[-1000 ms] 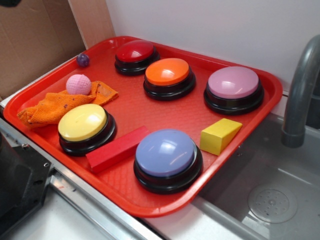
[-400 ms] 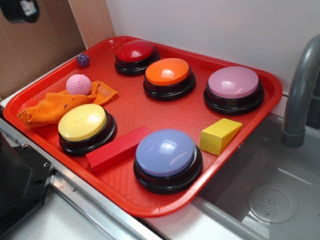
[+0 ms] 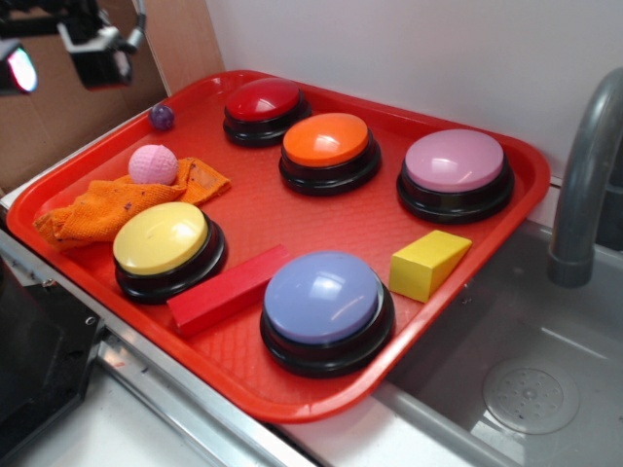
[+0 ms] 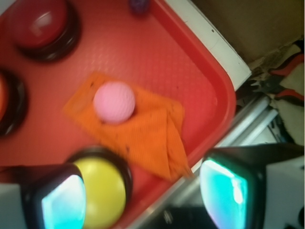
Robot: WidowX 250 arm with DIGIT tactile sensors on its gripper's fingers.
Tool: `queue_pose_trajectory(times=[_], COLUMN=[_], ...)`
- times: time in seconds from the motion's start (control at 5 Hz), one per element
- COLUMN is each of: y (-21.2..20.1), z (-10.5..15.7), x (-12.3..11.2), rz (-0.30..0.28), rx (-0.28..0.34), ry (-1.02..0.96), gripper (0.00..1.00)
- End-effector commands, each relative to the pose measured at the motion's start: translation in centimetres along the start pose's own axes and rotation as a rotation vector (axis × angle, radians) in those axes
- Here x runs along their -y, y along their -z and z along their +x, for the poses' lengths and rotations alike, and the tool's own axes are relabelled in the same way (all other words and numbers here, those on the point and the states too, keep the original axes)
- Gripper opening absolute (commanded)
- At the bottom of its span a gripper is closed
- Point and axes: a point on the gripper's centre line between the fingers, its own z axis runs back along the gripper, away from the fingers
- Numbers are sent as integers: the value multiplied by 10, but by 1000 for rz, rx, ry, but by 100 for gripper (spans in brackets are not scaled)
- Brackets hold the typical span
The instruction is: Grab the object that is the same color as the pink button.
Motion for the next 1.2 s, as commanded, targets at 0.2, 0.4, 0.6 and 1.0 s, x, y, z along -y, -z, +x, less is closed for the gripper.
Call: queue_pose_trajectory(times=[0.2,0.4,0.6,1.0], y=[55,74,86,92], z=[33,37,36,34], x=[7,11,13,15], rz=[-22,-22,-41,-47], rx=[112,105,84,72], ry=[-228,-238,-212,-220], gripper=[100,100,100,0])
